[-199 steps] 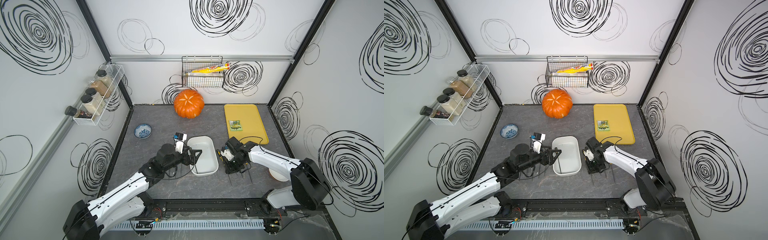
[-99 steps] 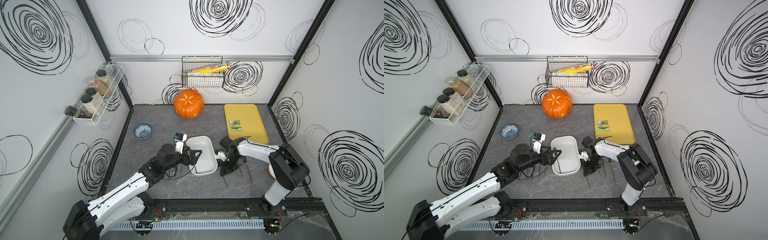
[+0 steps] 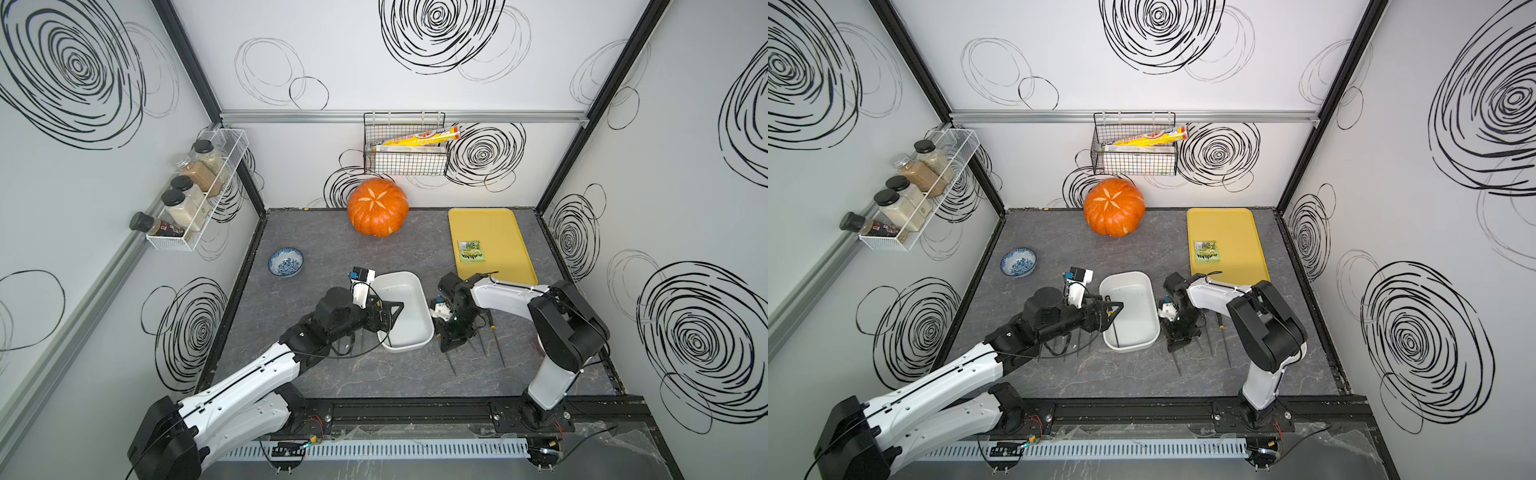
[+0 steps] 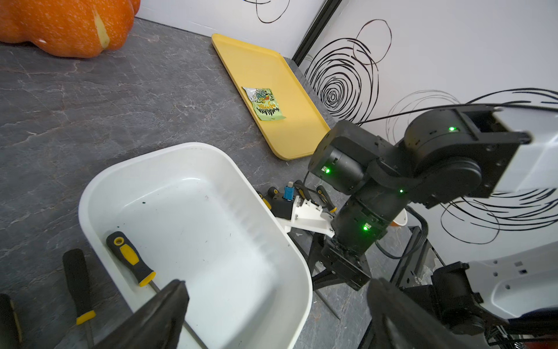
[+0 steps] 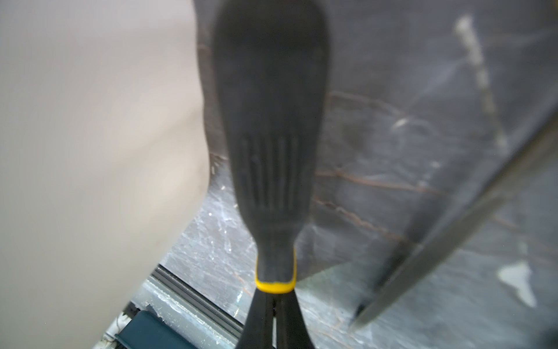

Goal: Take the file tool out of the storage box
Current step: Place the file tool at the center of the board.

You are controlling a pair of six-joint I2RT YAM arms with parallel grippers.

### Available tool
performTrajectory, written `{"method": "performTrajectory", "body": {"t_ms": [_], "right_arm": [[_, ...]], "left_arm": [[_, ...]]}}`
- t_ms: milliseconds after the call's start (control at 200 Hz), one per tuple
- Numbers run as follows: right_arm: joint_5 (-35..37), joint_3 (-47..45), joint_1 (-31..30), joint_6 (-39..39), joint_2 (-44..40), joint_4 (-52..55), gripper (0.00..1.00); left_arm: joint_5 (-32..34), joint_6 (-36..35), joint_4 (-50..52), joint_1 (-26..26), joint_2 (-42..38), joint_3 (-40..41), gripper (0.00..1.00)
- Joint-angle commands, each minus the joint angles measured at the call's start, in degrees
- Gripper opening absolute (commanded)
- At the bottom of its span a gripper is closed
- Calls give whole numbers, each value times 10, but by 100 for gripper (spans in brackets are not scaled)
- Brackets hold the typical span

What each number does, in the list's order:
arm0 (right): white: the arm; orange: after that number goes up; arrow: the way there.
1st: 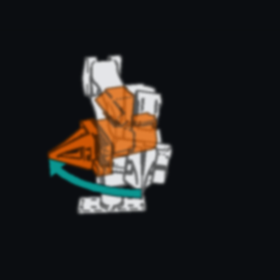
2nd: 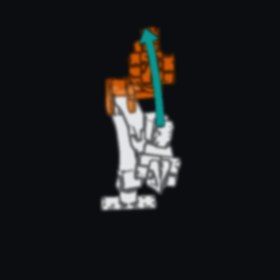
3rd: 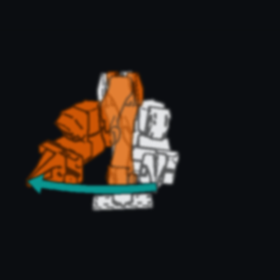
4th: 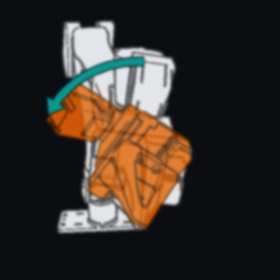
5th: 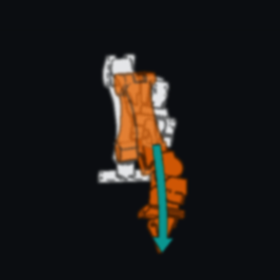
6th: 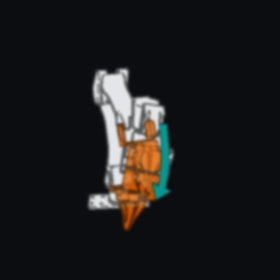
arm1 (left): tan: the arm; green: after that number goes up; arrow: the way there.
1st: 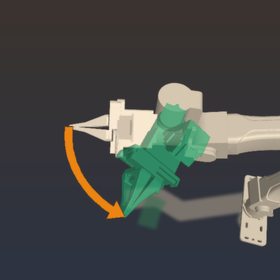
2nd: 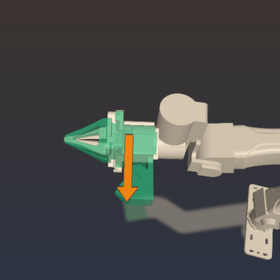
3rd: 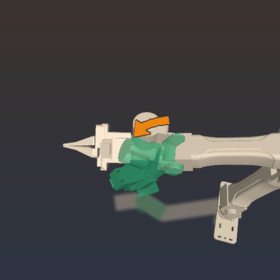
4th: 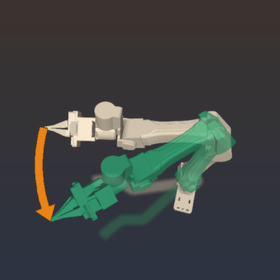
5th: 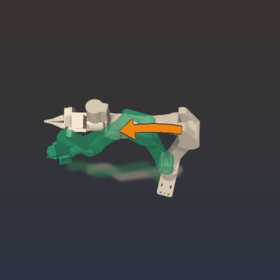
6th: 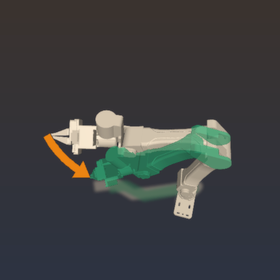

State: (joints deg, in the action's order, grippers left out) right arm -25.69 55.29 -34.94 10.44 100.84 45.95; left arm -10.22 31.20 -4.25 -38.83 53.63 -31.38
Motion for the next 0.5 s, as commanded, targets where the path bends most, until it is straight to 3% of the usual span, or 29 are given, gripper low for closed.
{"method": "performTrajectory", "body": {"t_ms": [0, 135, 496], "right_arm": [[26, 3, 3, -7, 21, 9, 0], [35, 8, 4, -5, 28, 11, 8], [53, 36, 4, 4, 60, 6, 12]], "left_arm": [[5, -10, -11, 1, 0, -2, 99], [1, -9, -11, 1, -1, -2, 99], [-2, -7, -11, 0, -10, -1, 99]]}}
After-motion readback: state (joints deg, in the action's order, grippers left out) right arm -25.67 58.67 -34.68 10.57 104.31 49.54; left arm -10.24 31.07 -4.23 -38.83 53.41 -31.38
